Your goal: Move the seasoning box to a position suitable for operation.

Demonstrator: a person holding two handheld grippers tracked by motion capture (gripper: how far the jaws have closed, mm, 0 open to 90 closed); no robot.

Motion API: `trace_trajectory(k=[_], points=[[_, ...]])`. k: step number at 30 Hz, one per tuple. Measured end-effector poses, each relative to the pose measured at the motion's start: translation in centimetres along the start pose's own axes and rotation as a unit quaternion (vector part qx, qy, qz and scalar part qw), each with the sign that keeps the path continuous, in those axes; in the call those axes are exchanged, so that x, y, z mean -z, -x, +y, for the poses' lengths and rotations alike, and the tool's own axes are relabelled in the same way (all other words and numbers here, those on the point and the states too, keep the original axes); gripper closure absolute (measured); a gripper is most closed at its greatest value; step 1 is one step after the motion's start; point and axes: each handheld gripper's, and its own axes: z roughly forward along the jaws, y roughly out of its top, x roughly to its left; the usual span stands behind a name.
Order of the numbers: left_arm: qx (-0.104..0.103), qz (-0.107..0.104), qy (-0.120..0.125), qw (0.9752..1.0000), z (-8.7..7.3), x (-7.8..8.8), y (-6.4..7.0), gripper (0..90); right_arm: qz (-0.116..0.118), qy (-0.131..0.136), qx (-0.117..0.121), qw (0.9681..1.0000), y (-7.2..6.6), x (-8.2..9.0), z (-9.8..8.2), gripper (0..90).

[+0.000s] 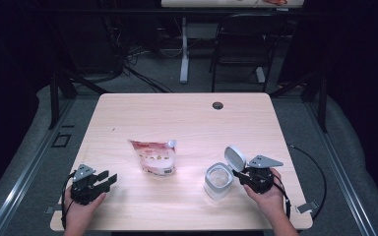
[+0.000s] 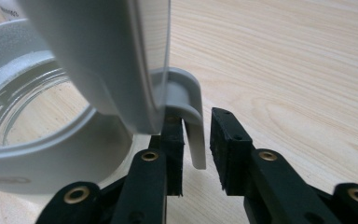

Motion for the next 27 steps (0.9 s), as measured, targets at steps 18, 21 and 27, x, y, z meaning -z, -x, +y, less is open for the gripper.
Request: trace_trajectory(k=[18,21,27], points=[[0.0,0.0,0.0,1.0,0.0,-0.1,0.0,58.4,-0.005,0.003,-0.004,1.0,-0.1,0.2,0.0,80.4],[-0.001,0.0,0.0,1.0,0.0,-0.1,0.0,58.4,-0.003,0.004,-0.006,1.0,0.1,0.0,0.1,80.0],[-0.004,-0.002,0.0,1.0,0.1,-0.1,0.2,58.4,0.004,0.011,-0.021,0.9997,0.6,-0.5,0.3,78.1]])
